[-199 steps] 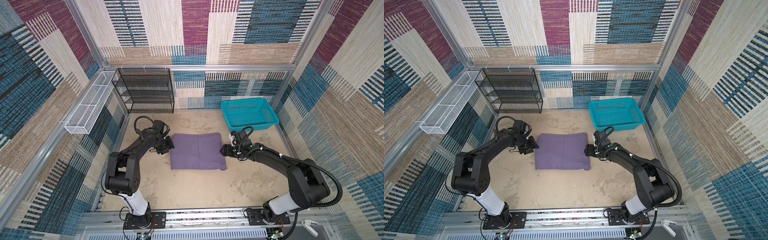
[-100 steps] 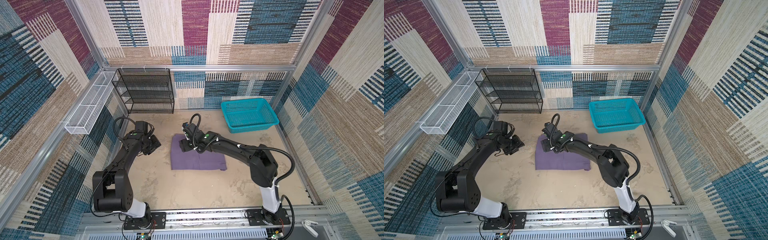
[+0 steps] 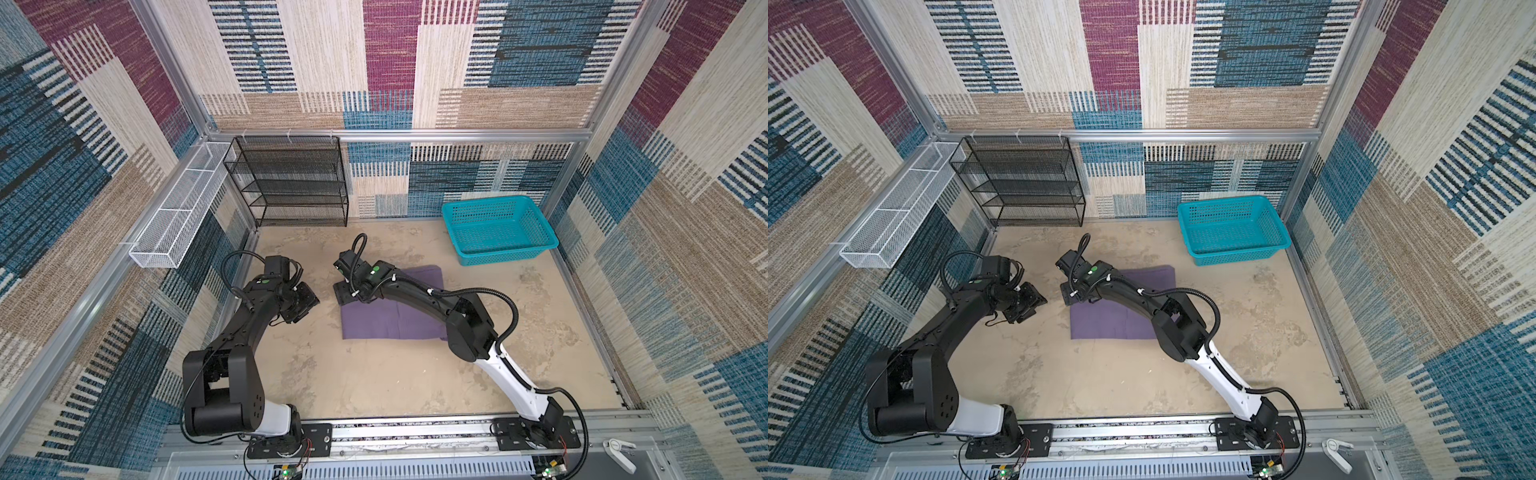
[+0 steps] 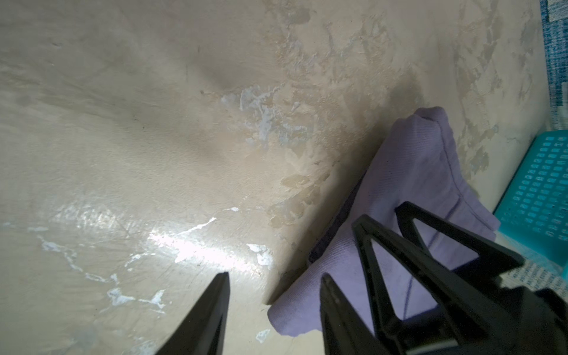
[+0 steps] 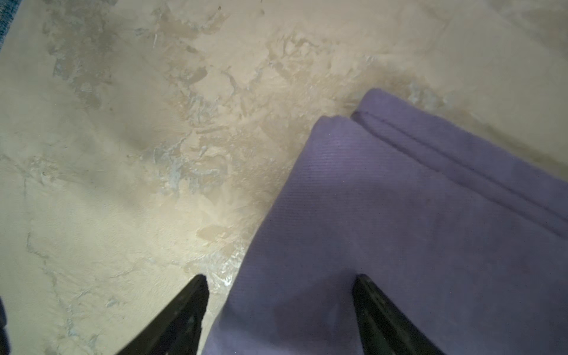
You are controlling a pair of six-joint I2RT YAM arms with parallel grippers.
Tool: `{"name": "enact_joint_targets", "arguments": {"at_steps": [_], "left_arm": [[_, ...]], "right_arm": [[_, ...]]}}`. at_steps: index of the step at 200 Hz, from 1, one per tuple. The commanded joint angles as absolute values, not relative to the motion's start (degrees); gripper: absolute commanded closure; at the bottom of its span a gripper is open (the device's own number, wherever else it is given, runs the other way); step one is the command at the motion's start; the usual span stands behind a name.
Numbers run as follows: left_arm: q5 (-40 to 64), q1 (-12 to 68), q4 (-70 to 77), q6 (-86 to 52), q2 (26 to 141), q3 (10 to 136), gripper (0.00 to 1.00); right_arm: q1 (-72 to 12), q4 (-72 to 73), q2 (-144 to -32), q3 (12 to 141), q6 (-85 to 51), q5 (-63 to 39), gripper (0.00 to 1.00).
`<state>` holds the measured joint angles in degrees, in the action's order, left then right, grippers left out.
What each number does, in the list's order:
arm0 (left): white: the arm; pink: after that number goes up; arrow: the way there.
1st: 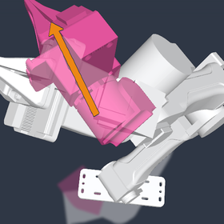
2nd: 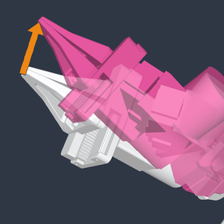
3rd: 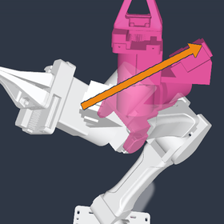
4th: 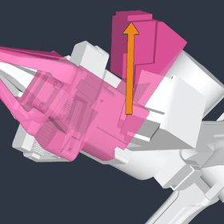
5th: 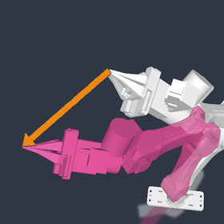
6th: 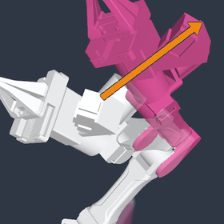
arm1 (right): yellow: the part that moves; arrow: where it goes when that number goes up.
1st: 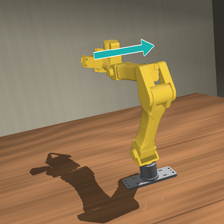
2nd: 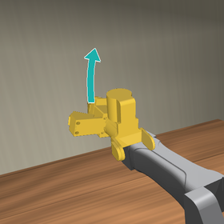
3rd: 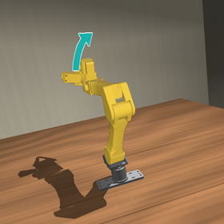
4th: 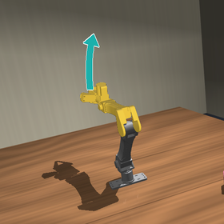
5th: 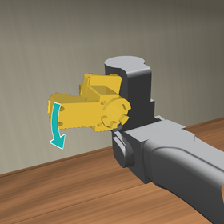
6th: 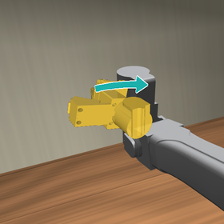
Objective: Fold and stack the trousers
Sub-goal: Fold the trousers at the center of the table.
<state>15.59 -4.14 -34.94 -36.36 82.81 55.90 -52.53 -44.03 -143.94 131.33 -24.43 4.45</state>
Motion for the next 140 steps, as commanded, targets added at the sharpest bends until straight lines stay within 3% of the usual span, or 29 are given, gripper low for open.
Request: {"name": "enact_joint_targets", "arguments": {"at_steps": [1,17,50,66,94,140], "left_arm": [[16.92,-4.22,-33.60,-37.04,82.36,55.41,0.49],[17.20,-4.23,-33.46,-37.05,82.28,55.15,0.49],[17.75,-4.22,-32.96,-37.14,82.22,54.35,0.49],[18.09,-4.22,-32.48,-37.33,82.18,53.75,0.49],[18.82,-4.13,-30.66,-37.93,82.51,52.34,0.49],[20.73,-3.15,-27.48,-39.17,84.14,51.50,0.49]], "right_arm": [[-52.55,-44.50,-145.00,131.92,-26.54,2.67,0.31],[-52.27,-44.32,-145.45,131.75,-27.02,1.47,0.42],[-51.18,-42.50,-144.92,129.33,-27.85,-1.24,0.80],[-50.65,-39.92,-142.97,125.71,-27.95,-2.66,0.91],[-49.76,-33.76,-137.26,117.90,-27.10,-5.43,1.00],[-48.17,-25.41,-127.49,108.95,-24.37,-12.45,1.00]]}}
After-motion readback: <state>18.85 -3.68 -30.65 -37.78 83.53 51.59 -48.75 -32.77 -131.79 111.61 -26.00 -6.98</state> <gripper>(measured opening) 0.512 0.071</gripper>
